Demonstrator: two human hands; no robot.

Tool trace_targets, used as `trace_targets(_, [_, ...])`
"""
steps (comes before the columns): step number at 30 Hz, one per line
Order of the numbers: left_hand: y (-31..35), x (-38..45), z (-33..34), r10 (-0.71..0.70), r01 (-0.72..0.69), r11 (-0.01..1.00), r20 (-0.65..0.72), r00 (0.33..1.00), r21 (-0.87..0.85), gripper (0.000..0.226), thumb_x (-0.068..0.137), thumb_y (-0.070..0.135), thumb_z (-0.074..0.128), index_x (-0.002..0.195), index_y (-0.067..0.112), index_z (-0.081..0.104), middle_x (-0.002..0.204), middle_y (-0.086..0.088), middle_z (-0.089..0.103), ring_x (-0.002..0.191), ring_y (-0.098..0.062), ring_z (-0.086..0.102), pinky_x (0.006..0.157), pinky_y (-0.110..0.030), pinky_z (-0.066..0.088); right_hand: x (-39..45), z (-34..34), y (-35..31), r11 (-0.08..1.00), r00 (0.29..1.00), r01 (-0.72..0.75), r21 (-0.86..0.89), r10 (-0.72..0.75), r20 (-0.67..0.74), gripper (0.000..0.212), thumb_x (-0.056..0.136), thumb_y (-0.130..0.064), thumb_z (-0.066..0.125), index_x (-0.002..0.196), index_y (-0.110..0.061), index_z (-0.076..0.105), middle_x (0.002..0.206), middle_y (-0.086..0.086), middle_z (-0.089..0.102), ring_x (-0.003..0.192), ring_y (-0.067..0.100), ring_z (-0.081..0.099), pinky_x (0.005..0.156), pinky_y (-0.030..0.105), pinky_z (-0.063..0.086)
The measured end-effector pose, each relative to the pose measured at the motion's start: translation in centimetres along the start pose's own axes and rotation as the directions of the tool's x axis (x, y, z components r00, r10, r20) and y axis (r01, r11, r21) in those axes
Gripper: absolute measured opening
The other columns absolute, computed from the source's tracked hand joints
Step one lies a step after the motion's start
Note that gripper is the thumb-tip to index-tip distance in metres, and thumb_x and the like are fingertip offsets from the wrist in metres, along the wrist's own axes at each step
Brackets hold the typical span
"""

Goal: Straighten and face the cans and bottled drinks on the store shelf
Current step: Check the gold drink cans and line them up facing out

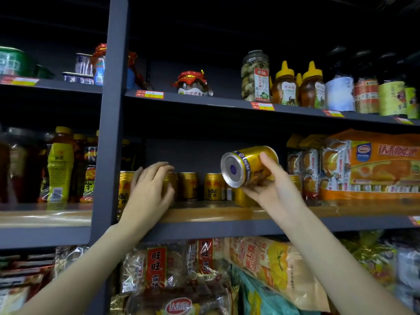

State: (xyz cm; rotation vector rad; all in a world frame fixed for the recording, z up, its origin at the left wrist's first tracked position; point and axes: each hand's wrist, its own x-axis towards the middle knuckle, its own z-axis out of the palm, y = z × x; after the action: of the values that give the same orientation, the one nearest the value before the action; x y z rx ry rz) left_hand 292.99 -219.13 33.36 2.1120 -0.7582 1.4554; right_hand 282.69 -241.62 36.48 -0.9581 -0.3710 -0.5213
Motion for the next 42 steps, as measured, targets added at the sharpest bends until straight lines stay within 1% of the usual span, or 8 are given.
trace_targets(4, [-0.6, 1.1, 0.8, 0.012, -0.016, 0.988, 0.031, 0.999, 0.151, 0.047, 0.084, 0.027, 0.04, 0.127, 0.012, 0.055, 0.135, -0.007, 0.052, 0.134, -0.021, 0.037, 0.113, -0.041, 0.01, 2.6, 1.4, 0.0, 0.88, 0.988, 0.154, -0.45, -0.15, 0.045, 0.041, 0.081, -0.029, 0.069, 0.117, -0.022, 0.05, 0.116, 0.005, 0.059, 0.106, 0.021, 0.059, 0.088, 0.037, 0.051])
trace_targets(7, [-0.8, 1.4, 1.2, 0.001, -0.011, 0.972, 0.04, 0.999, 0.234, 0.054, 0.085, 0.035, 0.029, 0.122, 0.011, 0.059, 0.126, -0.008, 0.059, 0.125, -0.022, 0.048, 0.111, -0.037, 0.009, 4.9, 2.9, 0.4, 0.358, 0.932, 0.355, -0.863, -0.206, 0.298, 0.04, 0.078, -0.035, 0.074, 0.109, -0.028, 0.05, 0.11, -0.007, 0.054, 0.106, 0.014, 0.053, 0.082, 0.03, 0.048])
trace_targets(11, [-1.1, 1.4, 1.0, 0.01, -0.025, 0.964, 0.059, 0.998, 0.265, 0.061, 0.082, 0.038, 0.02, 0.118, 0.013, 0.061, 0.113, -0.004, 0.065, 0.111, -0.021, 0.056, 0.109, -0.036, 0.013, 7.1, 3.2, 2.6, -0.192, 0.933, 0.35, -0.917, -0.018, 0.359, 0.046, 0.079, -0.051, 0.068, 0.113, -0.03, 0.045, 0.112, -0.004, 0.055, 0.117, 0.019, 0.044, 0.104, 0.044, 0.03])
trace_targets(17, [-1.3, 1.5, 1.3, 0.027, -0.037, 0.961, 0.042, 0.999, 0.275, 0.059, 0.083, 0.038, 0.02, 0.119, 0.015, 0.06, 0.111, -0.002, 0.064, 0.109, -0.019, 0.056, 0.108, -0.032, 0.011, 7.8, 1.5, 3.7, -0.526, 0.94, 0.313, -0.791, 0.055, 0.336, 0.061, 0.083, -0.059, 0.057, 0.131, -0.024, 0.045, 0.139, 0.01, 0.044, 0.136, 0.029, 0.027, 0.113, 0.044, 0.014])
trace_targets(20, [-1.4, 1.5, 1.5, 0.043, -0.05, 0.951, 0.029, 0.999, 0.306, 0.058, 0.084, 0.037, 0.02, 0.118, 0.013, 0.06, 0.11, -0.003, 0.065, 0.108, -0.02, 0.057, 0.107, -0.034, 0.014, 8.6, 1.3, 2.7, -0.554, 0.937, 0.346, -0.757, 0.173, 0.302, 0.072, 0.078, -0.058, 0.064, 0.138, -0.024, 0.042, 0.154, 0.005, 0.024, 0.142, 0.028, 0.015, 0.114, 0.052, 0.007])
trace_targets(36, [-1.3, 1.2, 1.6, 0.044, -0.046, 0.944, 0.013, 0.999, 0.327, 0.047, 0.085, 0.032, 0.028, 0.112, 0.014, 0.062, 0.1, -0.002, 0.064, 0.098, -0.021, 0.06, 0.104, -0.034, 0.015, 11.9, 4.3, 6.8, -0.864, 0.979, 0.201, -0.461, 0.162, 0.124, 0.064, 0.084, -0.051, 0.062, 0.136, -0.017, 0.045, 0.126, 0.005, 0.058, 0.125, 0.031, 0.048, 0.11, 0.064, -0.001])
trace_targets(39, [-1.4, 1.1, 1.6, 0.042, -0.045, 0.945, 0.014, 0.999, 0.325, 0.047, 0.084, 0.032, 0.029, 0.112, 0.014, 0.063, 0.1, -0.001, 0.065, 0.098, -0.02, 0.061, 0.104, -0.034, 0.015, 13.2, 4.9, 6.9, -0.799, 0.973, 0.227, -0.557, 0.216, 0.086, 0.062, 0.085, -0.042, 0.065, 0.138, -0.017, 0.042, 0.136, 0.008, 0.051, 0.134, 0.033, 0.037, 0.112, 0.062, -0.002])
trace_targets(42, [-1.5, 1.2, 1.8, 0.047, -0.047, 0.942, 0.011, 0.999, 0.332, 0.044, 0.084, 0.032, 0.031, 0.11, 0.017, 0.063, 0.099, 0.001, 0.066, 0.097, -0.018, 0.062, 0.103, -0.035, 0.016, 14.4, 5.6, 7.7, -0.502, 0.912, 0.38, -0.777, 0.344, 0.224, 0.079, 0.083, -0.037, 0.069, 0.147, -0.024, 0.026, 0.151, 0.008, 0.034, 0.142, 0.03, 0.024, 0.115, 0.054, 0.004])
